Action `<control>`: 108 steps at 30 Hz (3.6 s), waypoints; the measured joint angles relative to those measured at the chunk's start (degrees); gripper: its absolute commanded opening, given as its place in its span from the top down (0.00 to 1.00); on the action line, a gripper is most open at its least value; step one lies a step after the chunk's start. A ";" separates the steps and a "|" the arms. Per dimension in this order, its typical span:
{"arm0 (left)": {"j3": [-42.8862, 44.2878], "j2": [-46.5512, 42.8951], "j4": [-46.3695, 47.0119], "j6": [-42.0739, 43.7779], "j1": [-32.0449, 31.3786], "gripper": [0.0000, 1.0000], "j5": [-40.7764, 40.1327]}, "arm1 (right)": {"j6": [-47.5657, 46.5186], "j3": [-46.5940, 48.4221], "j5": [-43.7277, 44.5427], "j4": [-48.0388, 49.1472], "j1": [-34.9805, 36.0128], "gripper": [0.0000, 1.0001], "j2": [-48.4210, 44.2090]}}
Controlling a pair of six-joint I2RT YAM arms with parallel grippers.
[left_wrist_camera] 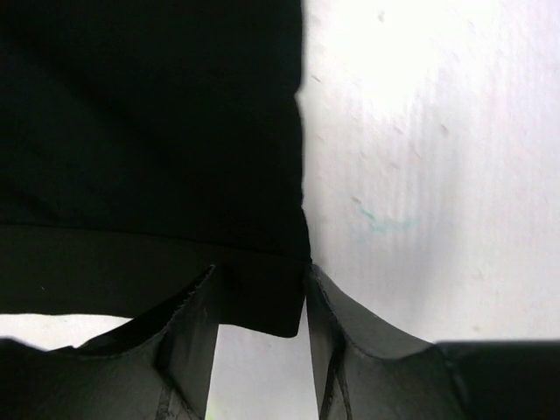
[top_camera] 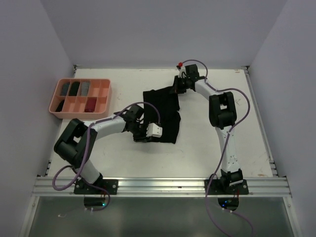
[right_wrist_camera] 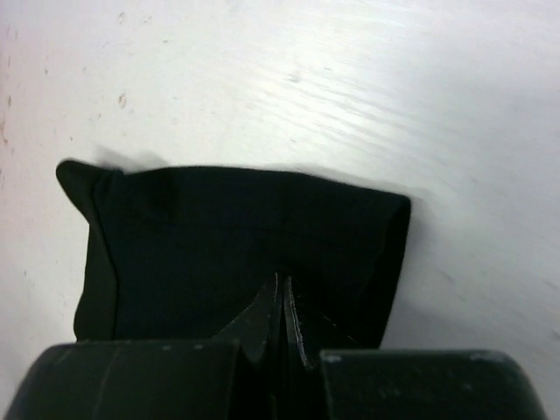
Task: Roll the underwear
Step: Flatten the underwear, then fold the underwear
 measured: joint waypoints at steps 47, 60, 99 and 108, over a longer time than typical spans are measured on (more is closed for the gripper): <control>-5.38 -13.55 -2.78 3.43 1.07 0.40 5.60 | -6.43 -36.22 -19.50 -10.25 1.51 0.86 -19.54; -10.93 -14.36 2.10 18.78 -2.12 0.56 -2.45 | -10.40 -27.34 -19.26 -14.99 4.22 0.89 -23.28; 0.79 -16.02 -35.36 20.09 -7.10 1.00 13.33 | -15.10 -16.20 -16.44 -11.17 11.28 0.90 -13.44; 2.54 -14.99 -36.92 16.09 -7.10 1.00 14.38 | -8.94 -21.99 -22.75 -3.19 12.00 0.91 -9.35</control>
